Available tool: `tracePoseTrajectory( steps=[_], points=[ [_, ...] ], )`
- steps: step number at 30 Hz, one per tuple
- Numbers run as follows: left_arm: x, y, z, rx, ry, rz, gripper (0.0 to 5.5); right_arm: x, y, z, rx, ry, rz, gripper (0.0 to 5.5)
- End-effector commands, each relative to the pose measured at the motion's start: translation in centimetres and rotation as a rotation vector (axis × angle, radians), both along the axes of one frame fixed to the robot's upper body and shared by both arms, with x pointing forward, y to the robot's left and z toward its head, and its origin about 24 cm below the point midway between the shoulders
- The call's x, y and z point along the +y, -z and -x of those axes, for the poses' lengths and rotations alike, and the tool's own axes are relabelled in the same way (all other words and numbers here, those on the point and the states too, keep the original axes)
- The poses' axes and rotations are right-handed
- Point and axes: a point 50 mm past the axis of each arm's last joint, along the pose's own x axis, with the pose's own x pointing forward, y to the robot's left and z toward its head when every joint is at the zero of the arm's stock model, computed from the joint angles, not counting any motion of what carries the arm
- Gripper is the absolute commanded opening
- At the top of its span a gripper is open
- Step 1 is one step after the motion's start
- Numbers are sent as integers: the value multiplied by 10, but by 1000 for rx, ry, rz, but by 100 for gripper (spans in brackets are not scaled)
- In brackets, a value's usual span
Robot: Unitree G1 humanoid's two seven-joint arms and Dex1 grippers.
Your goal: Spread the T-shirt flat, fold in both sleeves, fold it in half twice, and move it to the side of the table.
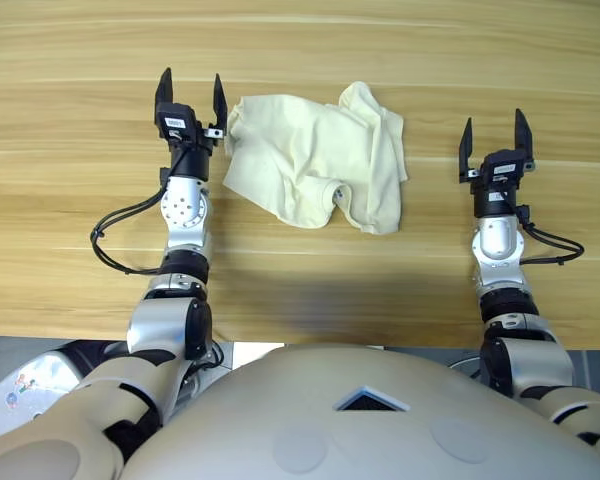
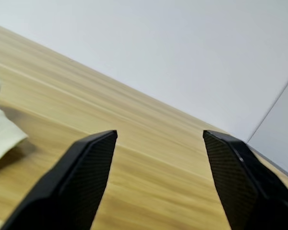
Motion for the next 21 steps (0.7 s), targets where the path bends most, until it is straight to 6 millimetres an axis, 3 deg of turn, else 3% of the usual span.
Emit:
tracePoseTrajectory(
  steps=[1,8,21],
  points=[
    [14,0,-6,30,-159,6,376,-2,-6,-8,-50,79,-46,331],
    [24,-5,-12,-12,-234,113,376,-11,-7,-15,-54,182,-89,331],
    [13,-5,-13,-2,-70,260,376,-15,-5,-11,-46,167,-83,331]
  ],
)
